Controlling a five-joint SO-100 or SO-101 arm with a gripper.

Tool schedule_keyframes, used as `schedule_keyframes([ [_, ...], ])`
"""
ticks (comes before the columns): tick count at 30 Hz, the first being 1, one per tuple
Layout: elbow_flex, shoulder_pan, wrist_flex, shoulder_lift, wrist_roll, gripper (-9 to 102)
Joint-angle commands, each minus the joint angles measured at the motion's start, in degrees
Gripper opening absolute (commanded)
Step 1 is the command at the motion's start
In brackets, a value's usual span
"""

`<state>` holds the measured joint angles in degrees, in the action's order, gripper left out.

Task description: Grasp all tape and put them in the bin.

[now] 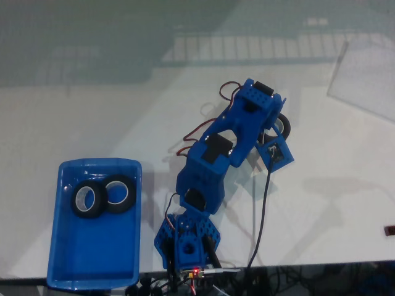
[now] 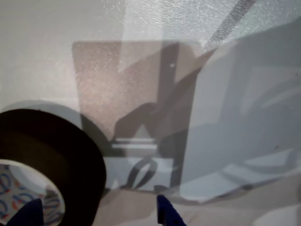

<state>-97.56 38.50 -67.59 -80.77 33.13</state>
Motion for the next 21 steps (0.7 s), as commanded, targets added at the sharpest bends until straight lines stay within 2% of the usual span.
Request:
schedule_keyframes([
  [1, 4.31, 0.26, -0.97, 1.05, -0.88, 32],
  [12, 10.55, 1.05, -3.52, 8.09, -1.76, 27],
  [14, 10.55, 1.14, -3.52, 8.61, -2.29, 22],
  [18, 10.55, 1.49, -3.08, 9.67, -2.64, 0],
  [21, 10.55, 1.58, -3.08, 9.93, -2.64, 0],
])
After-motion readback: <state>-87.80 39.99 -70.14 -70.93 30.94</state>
